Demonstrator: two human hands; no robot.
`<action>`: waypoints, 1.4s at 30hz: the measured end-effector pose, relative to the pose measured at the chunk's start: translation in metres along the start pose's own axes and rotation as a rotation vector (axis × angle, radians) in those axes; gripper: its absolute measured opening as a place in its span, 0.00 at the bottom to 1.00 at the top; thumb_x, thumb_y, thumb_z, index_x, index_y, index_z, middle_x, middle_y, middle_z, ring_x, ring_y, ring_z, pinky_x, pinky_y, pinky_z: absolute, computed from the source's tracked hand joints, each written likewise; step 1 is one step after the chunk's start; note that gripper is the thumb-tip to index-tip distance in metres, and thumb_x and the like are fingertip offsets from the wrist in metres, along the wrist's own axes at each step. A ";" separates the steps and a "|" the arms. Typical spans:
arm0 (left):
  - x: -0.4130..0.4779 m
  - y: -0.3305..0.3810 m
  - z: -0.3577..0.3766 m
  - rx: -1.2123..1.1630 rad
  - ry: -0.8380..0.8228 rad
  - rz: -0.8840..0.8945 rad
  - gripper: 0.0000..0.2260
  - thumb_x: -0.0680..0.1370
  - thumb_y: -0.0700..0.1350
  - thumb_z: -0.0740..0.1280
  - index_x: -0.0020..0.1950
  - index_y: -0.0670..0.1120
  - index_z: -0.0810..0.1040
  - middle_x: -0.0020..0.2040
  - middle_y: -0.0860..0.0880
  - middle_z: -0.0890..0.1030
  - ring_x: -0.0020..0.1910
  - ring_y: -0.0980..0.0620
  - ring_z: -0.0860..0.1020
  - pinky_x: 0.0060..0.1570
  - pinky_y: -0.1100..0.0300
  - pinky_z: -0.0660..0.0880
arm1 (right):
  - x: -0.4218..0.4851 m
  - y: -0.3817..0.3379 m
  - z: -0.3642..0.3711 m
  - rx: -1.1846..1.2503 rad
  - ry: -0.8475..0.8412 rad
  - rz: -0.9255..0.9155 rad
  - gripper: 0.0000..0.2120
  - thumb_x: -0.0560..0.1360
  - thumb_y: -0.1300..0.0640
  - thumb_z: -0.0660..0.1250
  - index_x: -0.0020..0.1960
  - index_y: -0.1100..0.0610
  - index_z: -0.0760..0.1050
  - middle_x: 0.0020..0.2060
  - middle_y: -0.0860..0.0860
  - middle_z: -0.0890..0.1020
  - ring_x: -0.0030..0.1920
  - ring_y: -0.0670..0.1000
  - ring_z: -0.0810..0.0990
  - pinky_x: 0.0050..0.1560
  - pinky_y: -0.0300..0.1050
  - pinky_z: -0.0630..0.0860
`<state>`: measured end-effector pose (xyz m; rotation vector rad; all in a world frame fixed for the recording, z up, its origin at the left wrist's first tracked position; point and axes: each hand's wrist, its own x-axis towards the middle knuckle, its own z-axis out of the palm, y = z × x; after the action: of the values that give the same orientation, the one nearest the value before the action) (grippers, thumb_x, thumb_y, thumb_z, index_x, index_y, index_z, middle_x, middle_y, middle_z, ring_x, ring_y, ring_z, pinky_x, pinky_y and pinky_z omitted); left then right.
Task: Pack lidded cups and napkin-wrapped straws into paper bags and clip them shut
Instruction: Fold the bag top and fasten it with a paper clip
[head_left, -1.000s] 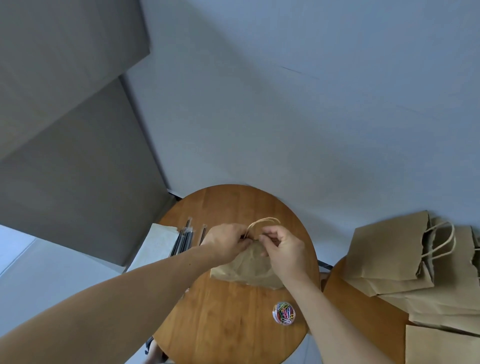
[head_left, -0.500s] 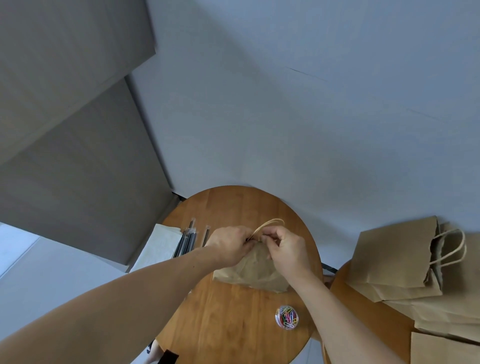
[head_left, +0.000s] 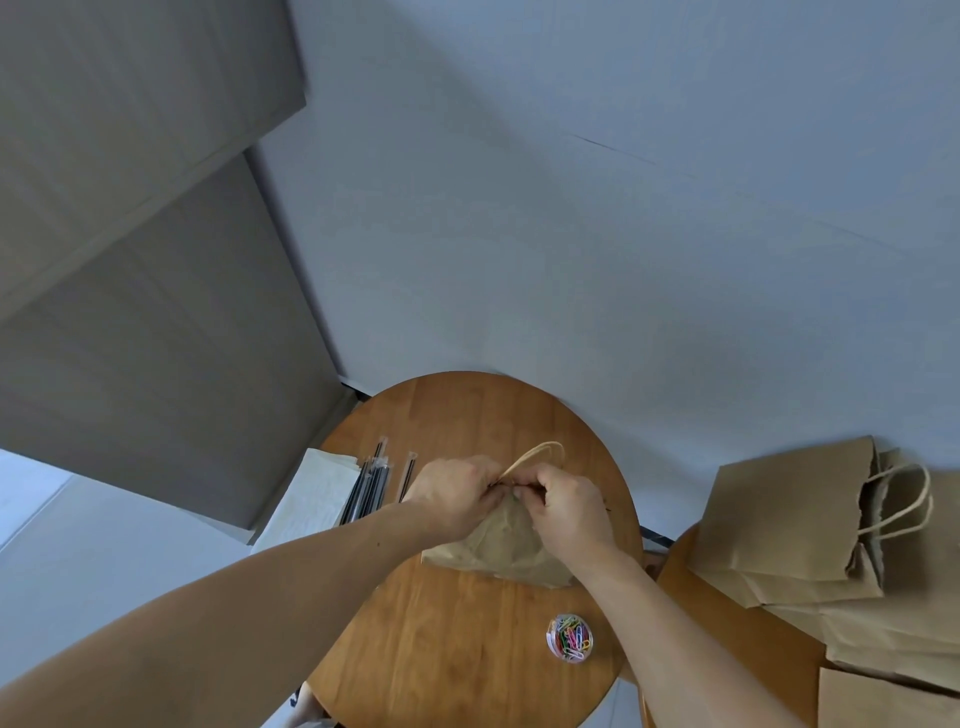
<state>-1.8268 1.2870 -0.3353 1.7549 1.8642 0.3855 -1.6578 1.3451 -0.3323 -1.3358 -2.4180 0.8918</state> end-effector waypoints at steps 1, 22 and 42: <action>-0.001 0.000 0.000 -0.004 0.007 0.003 0.07 0.82 0.49 0.61 0.49 0.50 0.77 0.40 0.57 0.73 0.39 0.53 0.74 0.38 0.58 0.67 | 0.001 0.000 -0.001 -0.042 -0.028 0.002 0.06 0.77 0.56 0.69 0.51 0.55 0.83 0.44 0.48 0.85 0.44 0.49 0.83 0.47 0.45 0.78; -0.008 0.000 0.007 -0.005 0.072 -0.032 0.08 0.81 0.51 0.62 0.44 0.51 0.76 0.38 0.57 0.74 0.38 0.53 0.75 0.36 0.60 0.65 | -0.004 -0.003 -0.001 -0.243 -0.098 -0.044 0.09 0.80 0.49 0.64 0.51 0.53 0.79 0.43 0.49 0.82 0.42 0.51 0.80 0.42 0.46 0.76; -0.008 0.004 0.006 -0.031 0.070 -0.035 0.07 0.81 0.50 0.63 0.50 0.51 0.81 0.43 0.54 0.82 0.42 0.51 0.79 0.42 0.57 0.74 | 0.000 0.002 -0.001 -0.242 -0.129 -0.020 0.08 0.78 0.50 0.68 0.52 0.53 0.79 0.46 0.49 0.83 0.46 0.51 0.81 0.41 0.42 0.72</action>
<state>-1.8199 1.2783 -0.3367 1.7063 1.9239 0.4657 -1.6562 1.3462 -0.3324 -1.3688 -2.7055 0.7182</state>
